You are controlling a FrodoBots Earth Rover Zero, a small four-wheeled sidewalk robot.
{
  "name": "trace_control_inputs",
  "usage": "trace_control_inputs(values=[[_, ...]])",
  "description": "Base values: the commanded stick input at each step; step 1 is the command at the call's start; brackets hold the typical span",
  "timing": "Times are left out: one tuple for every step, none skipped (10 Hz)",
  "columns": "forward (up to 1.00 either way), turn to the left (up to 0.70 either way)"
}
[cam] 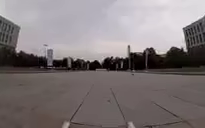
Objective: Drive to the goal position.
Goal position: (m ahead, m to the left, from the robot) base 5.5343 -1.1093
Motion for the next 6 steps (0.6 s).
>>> trace_control_inputs(values=[[0.60,0.00],[0.60,0.00],[0.60,0.00],[0.60,0.00],[0.60,0.00],[0.60,0.00]])
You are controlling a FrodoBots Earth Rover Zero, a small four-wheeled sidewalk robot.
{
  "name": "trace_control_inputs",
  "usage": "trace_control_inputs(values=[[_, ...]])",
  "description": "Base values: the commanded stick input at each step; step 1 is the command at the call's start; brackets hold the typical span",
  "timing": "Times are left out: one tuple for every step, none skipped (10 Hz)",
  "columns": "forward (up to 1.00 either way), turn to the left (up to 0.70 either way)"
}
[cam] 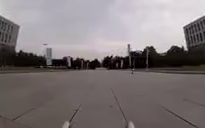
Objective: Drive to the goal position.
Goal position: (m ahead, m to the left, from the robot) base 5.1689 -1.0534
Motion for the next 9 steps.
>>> trace_control_inputs(values=[[0.60,0.00],[0.60,0.00],[0.60,0.00],[0.60,0.00],[0.60,0.00],[0.60,0.00],[0.60,0.00],[0.60,0.00],[0.60,0.00]])
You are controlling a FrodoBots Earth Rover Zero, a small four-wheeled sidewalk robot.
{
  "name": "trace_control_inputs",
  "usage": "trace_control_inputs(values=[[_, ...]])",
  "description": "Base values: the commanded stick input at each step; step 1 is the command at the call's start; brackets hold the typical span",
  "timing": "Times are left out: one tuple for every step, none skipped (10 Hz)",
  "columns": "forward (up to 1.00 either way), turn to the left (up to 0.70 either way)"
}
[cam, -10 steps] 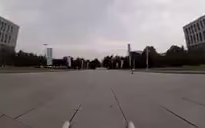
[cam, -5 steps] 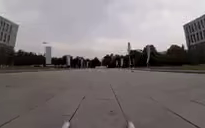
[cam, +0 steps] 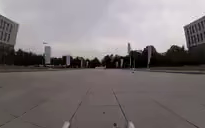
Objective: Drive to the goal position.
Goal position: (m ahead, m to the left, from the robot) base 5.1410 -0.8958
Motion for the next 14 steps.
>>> trace_control_inputs(values=[[0.60,0.00],[0.60,0.00],[0.60,0.00],[0.60,0.00],[0.60,0.00],[0.60,0.00],[0.60,0.00],[0.60,0.00],[0.60,0.00],[0.60,0.00],[0.60,0.00],[0.60,0.00],[0.60,0.00],[0.60,0.00]])
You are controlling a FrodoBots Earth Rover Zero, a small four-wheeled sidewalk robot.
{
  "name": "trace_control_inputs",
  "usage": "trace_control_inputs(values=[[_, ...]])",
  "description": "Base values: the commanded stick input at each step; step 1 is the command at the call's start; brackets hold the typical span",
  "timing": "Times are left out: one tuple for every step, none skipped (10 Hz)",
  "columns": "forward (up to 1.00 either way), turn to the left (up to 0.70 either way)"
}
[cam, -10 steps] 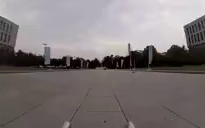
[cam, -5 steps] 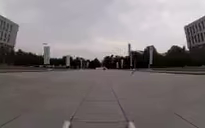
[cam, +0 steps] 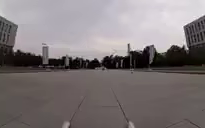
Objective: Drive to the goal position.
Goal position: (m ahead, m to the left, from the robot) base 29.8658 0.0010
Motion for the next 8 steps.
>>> trace_control_inputs(values=[[0.60,0.00],[0.60,0.00],[0.60,0.00],[0.60,0.00],[0.60,0.00],[0.60,0.00],[0.60,0.00],[0.60,0.00]])
